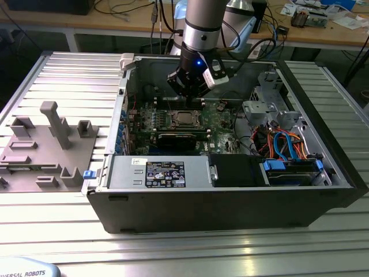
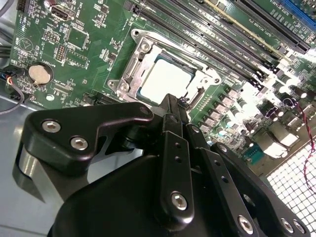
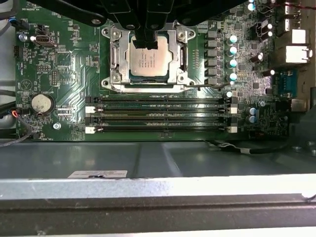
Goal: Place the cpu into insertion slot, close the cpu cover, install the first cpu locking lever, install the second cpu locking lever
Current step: 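Install the first cpu locking lever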
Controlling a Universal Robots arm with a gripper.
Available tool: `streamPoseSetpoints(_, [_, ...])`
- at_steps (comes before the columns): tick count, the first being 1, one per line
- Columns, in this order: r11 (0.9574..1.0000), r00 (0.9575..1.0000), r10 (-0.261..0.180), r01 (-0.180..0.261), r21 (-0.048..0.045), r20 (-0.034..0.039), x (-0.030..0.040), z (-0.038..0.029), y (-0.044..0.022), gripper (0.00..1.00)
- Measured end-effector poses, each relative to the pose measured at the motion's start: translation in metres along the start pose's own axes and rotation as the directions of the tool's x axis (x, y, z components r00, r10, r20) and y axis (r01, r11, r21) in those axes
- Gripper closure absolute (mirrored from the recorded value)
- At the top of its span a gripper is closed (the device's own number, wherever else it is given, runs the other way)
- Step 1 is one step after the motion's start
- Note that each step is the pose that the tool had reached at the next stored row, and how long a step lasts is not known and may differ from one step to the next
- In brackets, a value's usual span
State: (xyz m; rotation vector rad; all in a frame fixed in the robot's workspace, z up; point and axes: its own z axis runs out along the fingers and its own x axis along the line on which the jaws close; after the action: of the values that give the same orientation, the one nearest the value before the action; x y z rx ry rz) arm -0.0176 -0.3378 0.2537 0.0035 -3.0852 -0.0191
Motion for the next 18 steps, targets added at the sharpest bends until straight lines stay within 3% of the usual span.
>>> streamPoseSetpoints(18, [0.9982, 0.9982, -0.060, 0.060, 0.0034, -0.0009, 0.0000, 0.0000, 0.0000, 0.89])
